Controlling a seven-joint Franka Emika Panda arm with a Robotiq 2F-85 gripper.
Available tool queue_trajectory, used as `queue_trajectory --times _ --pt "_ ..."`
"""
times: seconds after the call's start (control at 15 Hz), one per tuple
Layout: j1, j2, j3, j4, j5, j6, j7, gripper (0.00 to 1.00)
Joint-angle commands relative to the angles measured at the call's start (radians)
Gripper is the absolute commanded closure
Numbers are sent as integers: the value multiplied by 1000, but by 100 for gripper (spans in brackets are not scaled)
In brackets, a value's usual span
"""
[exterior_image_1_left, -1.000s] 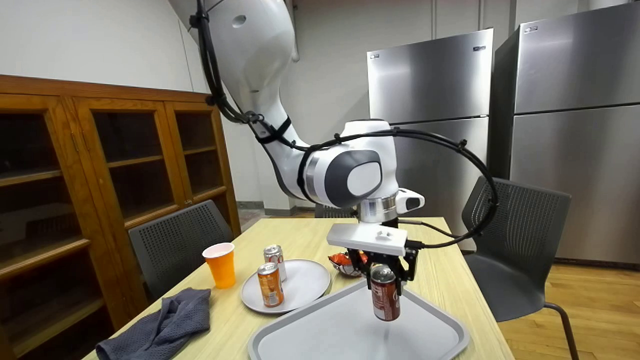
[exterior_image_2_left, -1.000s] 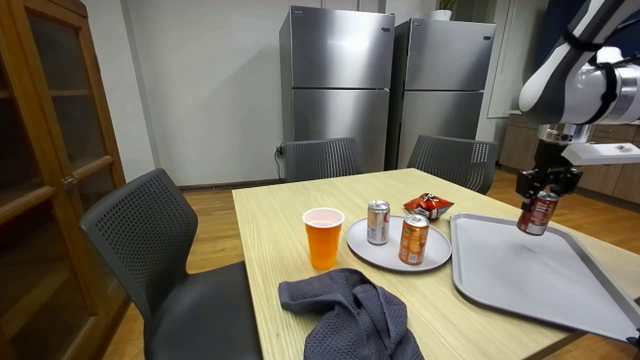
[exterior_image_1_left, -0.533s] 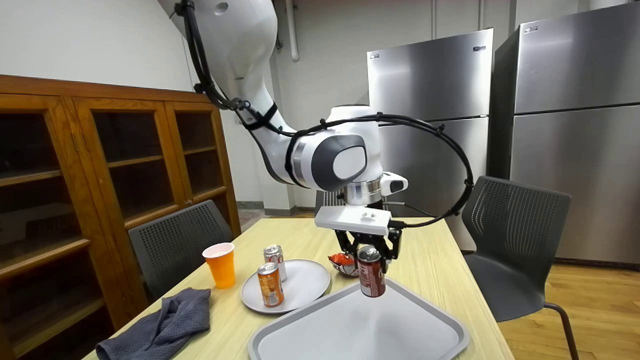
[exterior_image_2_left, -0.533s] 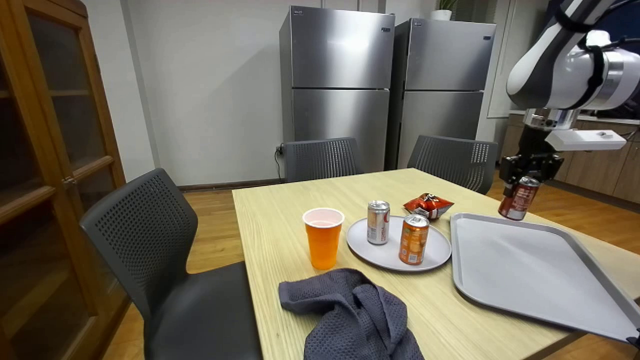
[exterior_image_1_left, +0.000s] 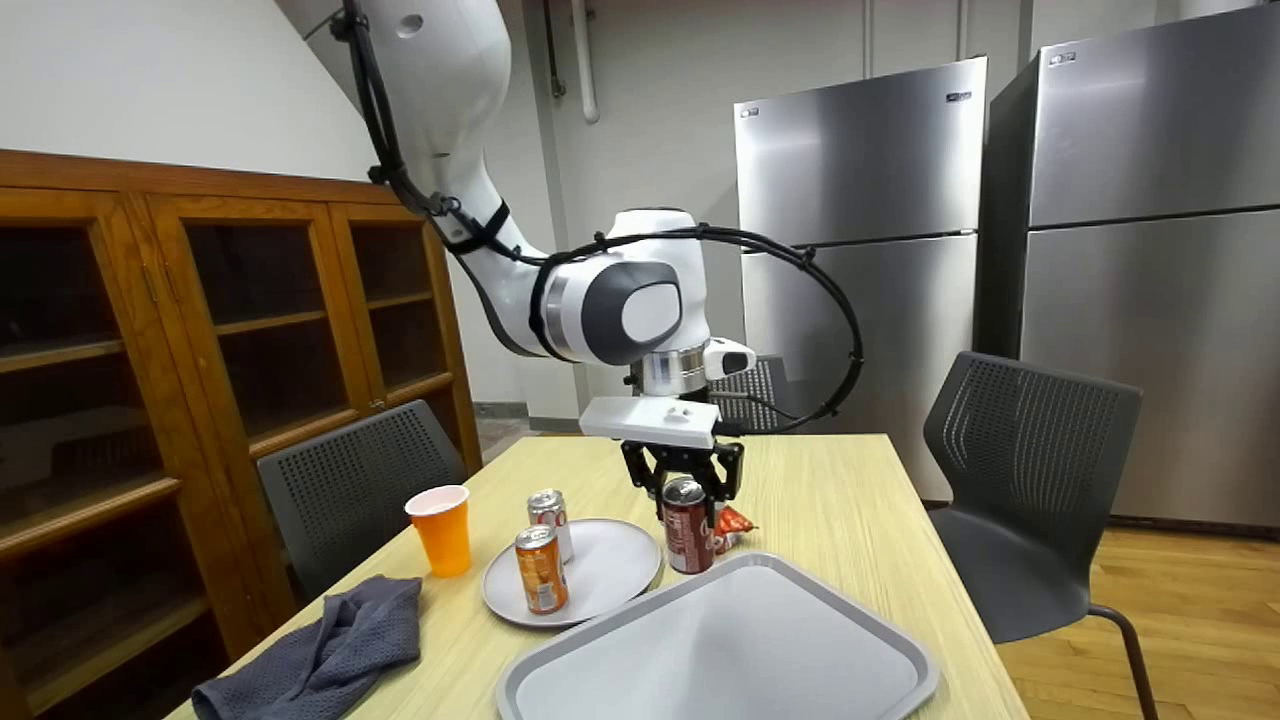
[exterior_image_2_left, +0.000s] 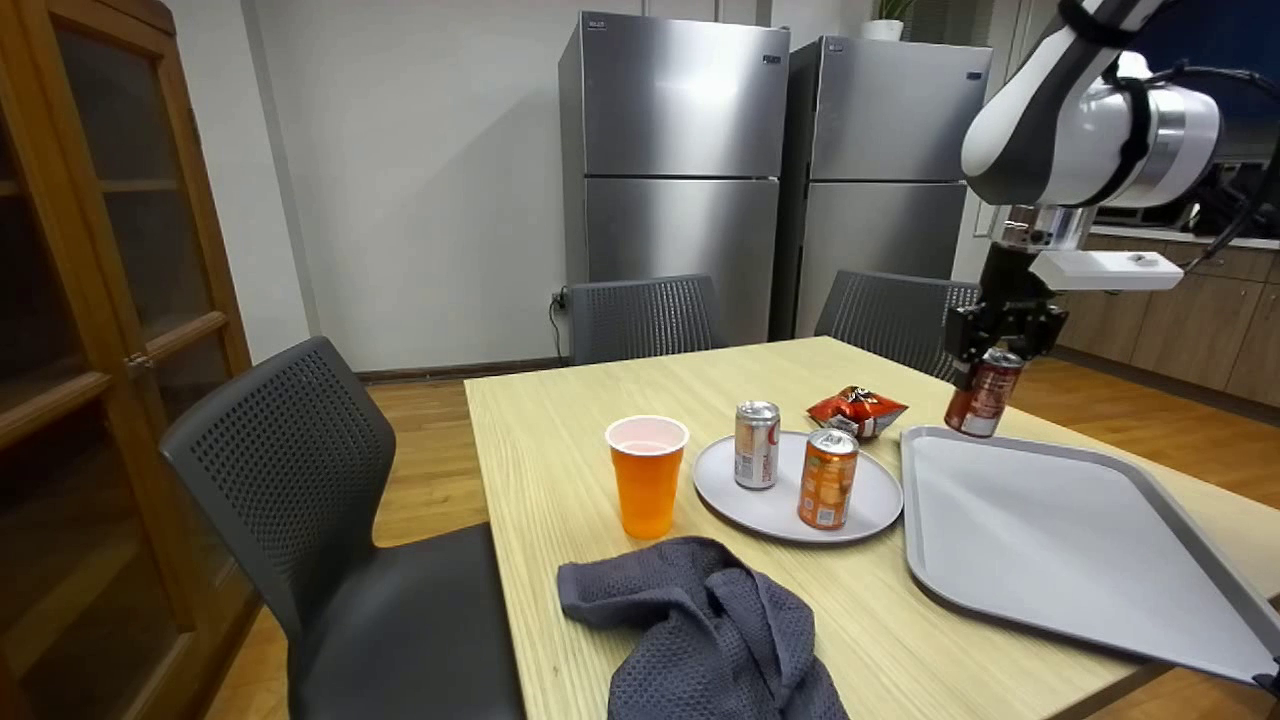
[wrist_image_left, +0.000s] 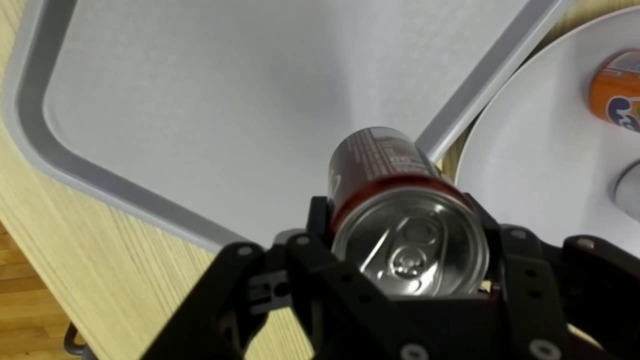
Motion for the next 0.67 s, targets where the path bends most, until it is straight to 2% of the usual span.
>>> queue_trajectory --times 0.0,0.6 --pt "48 -16 2 21 -27 -64 100 62" --pt "176 50 -2 95 -114 -88 326 62"
